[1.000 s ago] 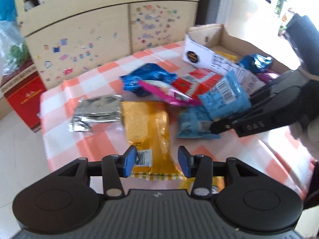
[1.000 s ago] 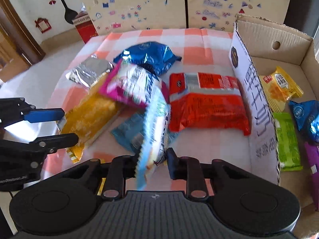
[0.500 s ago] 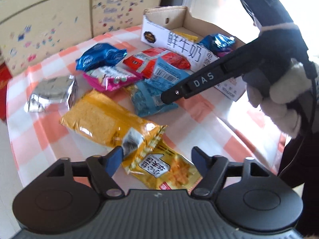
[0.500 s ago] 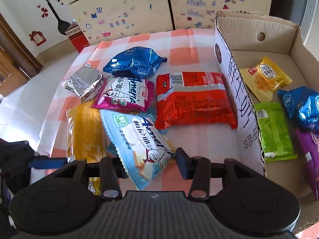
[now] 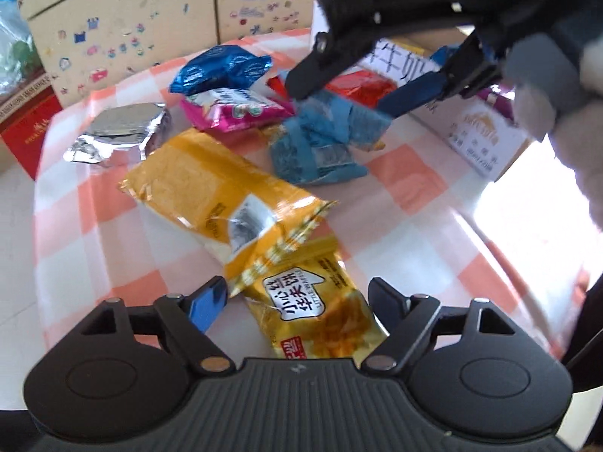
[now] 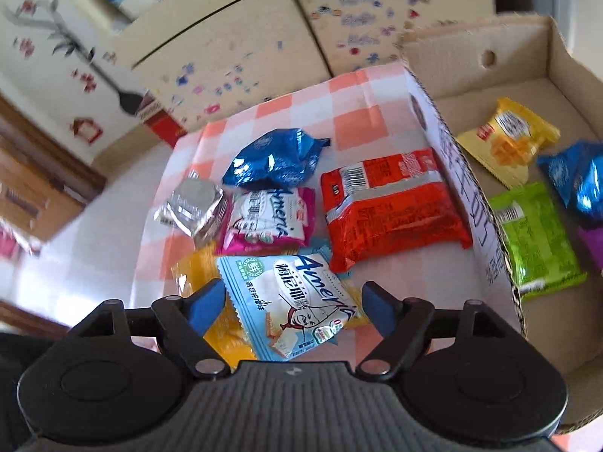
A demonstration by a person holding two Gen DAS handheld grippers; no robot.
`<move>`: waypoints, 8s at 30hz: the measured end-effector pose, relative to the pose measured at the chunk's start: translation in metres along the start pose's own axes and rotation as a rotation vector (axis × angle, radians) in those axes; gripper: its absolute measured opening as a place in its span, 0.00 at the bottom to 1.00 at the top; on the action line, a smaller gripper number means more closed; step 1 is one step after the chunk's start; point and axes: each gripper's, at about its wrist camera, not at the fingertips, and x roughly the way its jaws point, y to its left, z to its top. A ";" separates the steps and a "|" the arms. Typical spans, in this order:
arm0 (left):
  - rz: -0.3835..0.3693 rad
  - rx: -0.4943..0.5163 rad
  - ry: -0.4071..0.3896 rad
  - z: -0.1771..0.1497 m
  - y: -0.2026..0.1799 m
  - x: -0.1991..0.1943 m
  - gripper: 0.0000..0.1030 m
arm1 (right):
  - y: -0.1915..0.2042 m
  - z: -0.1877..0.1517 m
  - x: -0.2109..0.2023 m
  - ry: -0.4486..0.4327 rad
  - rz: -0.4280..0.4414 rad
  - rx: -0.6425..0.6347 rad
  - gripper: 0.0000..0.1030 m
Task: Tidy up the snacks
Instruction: 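Grasp the yellow waffle pack with the left tool while the right tool grasps the Ameria pack, then lift and carry the waffle pack and Ameria pack over the box with both tools, then open both tools to drop the waffle pack and Ameria pack into the box, then move both tools back to the snack pile on the tablecloth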
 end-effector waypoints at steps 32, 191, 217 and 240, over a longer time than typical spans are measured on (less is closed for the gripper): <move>0.127 -0.137 -0.029 -0.018 0.050 -0.011 0.79 | -0.005 -0.016 0.009 0.041 -0.215 -0.015 0.87; 0.033 -0.223 -0.084 0.095 0.061 -0.023 0.96 | -0.025 0.015 -0.082 -0.395 -0.073 -0.099 1.00; 0.084 -0.199 0.101 0.063 0.054 0.039 0.97 | 0.010 -0.005 -0.009 -0.103 -0.146 -0.246 0.99; 0.105 -0.167 0.043 0.045 0.080 0.032 1.00 | 0.021 -0.019 0.054 0.035 -0.238 -0.347 0.86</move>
